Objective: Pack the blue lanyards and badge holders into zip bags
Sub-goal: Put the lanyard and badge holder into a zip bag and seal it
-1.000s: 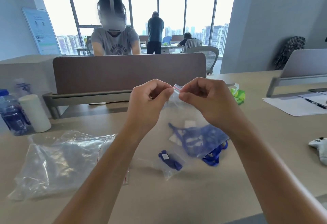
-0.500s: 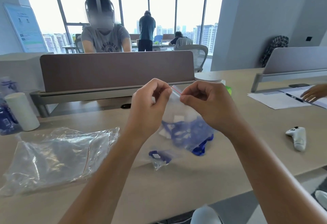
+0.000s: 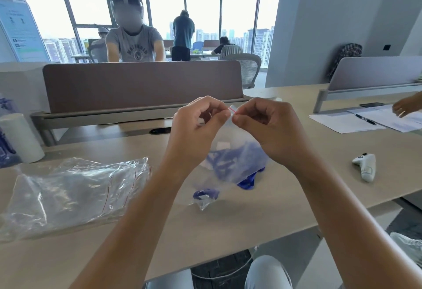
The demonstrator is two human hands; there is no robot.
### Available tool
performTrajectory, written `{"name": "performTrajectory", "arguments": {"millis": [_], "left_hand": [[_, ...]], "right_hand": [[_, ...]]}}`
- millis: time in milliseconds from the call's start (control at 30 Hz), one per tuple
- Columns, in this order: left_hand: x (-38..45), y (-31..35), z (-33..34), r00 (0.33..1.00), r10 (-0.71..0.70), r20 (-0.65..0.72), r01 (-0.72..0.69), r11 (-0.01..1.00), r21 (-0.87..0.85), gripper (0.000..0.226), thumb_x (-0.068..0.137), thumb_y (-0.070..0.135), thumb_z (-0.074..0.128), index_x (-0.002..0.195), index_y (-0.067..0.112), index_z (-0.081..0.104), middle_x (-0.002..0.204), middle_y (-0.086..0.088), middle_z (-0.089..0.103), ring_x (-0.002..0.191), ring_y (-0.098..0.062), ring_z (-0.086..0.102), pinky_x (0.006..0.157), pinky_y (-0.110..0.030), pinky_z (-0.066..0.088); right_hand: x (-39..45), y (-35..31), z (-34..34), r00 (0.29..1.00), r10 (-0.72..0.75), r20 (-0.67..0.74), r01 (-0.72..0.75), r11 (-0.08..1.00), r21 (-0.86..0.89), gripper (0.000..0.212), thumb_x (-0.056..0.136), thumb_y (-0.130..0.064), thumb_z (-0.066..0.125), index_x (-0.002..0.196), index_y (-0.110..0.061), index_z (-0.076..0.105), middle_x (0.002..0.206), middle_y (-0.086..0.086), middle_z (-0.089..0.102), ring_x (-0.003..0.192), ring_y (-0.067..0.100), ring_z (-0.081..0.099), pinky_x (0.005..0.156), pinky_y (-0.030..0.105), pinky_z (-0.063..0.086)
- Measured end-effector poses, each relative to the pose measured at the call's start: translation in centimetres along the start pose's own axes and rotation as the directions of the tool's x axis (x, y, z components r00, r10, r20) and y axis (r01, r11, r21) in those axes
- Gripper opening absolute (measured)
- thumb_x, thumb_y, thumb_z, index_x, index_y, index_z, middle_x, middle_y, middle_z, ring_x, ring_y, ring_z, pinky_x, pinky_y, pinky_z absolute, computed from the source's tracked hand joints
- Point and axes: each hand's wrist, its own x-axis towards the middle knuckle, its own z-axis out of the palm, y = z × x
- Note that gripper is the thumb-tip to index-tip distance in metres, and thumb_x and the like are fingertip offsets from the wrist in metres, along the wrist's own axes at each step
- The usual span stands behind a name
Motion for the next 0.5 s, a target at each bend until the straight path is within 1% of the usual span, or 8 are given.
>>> {"name": "performTrajectory", "arguments": {"millis": [67, 133, 267, 367, 433, 500], "left_hand": [[0.0, 0.1, 0.0, 1.0, -0.003, -0.009, 0.003, 1.0, -0.013, 0.008, 0.094, 0.015, 0.068, 0.091, 0.015, 0.075, 0.085, 0.004, 0.074, 0.079, -0.016, 0.065, 0.071, -0.02, 0.049], [0.1, 0.0, 0.1, 1.0, 0.001, -0.005, -0.001, 1.0, 0.01, 0.008, 0.094, 0.015, 0.069, 0.092, 0.015, 0.077, 0.086, 0.007, 0.075, 0.081, -0.014, 0.067, 0.073, -0.019, 0.05], [0.1, 0.1, 0.3, 0.998, 0.055, -0.018, -0.052, 0.99, 0.127, 0.008, 0.093, 0.015, 0.069, 0.09, 0.017, 0.076, 0.084, 0.01, 0.073, 0.08, -0.014, 0.065, 0.072, -0.018, 0.049], [0.1, 0.2, 0.4, 0.992, 0.122, -0.031, -0.111, 0.966, 0.234, 0.009, 0.093, 0.016, 0.07, 0.087, 0.016, 0.076, 0.08, 0.011, 0.07, 0.076, -0.012, 0.061, 0.068, -0.014, 0.044], [0.1, 0.3, 0.4, 0.987, 0.161, -0.027, -0.146, 0.942, 0.301, 0.009, 0.092, 0.018, 0.07, 0.085, 0.017, 0.076, 0.078, 0.011, 0.068, 0.074, -0.011, 0.058, 0.067, -0.011, 0.04], [0.2, 0.2, 0.3, 0.983, 0.183, -0.014, -0.167, 0.923, 0.345, 0.009, 0.092, 0.021, 0.071, 0.085, 0.019, 0.076, 0.078, 0.012, 0.068, 0.072, -0.01, 0.057, 0.067, -0.012, 0.039]], "right_hand": [[0.0, 0.0, -0.2, 1.0, -0.005, -0.01, 0.005, 1.0, -0.026, 0.005, 0.091, -0.018, 0.076, 0.087, -0.017, 0.077, 0.079, -0.005, 0.075, 0.071, 0.006, 0.066, 0.071, 0.019, 0.053], [0.0, 0.2, -0.4, 1.0, 0.004, -0.022, -0.005, 0.999, -0.038, 0.005, 0.09, -0.018, 0.076, 0.086, -0.018, 0.077, 0.079, -0.005, 0.075, 0.071, 0.006, 0.066, 0.07, 0.018, 0.052], [0.0, 0.4, -0.5, 0.999, 0.026, -0.022, -0.026, 0.999, 0.019, 0.003, 0.089, -0.017, 0.079, 0.086, -0.017, 0.079, 0.078, -0.006, 0.075, 0.068, 0.004, 0.065, 0.068, 0.016, 0.051], [0.1, 0.8, -0.5, 0.999, 0.025, -0.02, -0.024, 0.999, 0.036, 0.006, 0.088, -0.017, 0.08, 0.083, -0.018, 0.078, 0.073, -0.009, 0.074, 0.064, 0.003, 0.063, 0.066, 0.015, 0.049], [0.2, 1.0, -0.4, 0.999, 0.029, -0.022, -0.028, 0.999, 0.026, 0.004, 0.088, -0.018, 0.08, 0.084, -0.018, 0.079, 0.074, -0.007, 0.075, 0.066, 0.005, 0.065, 0.067, 0.019, 0.053], [0.3, 1.2, -0.2, 0.999, 0.03, -0.028, -0.03, 0.999, 0.016, 0.003, 0.088, -0.018, 0.08, 0.085, -0.018, 0.079, 0.077, -0.005, 0.076, 0.07, 0.008, 0.068, 0.072, 0.024, 0.056]]}}
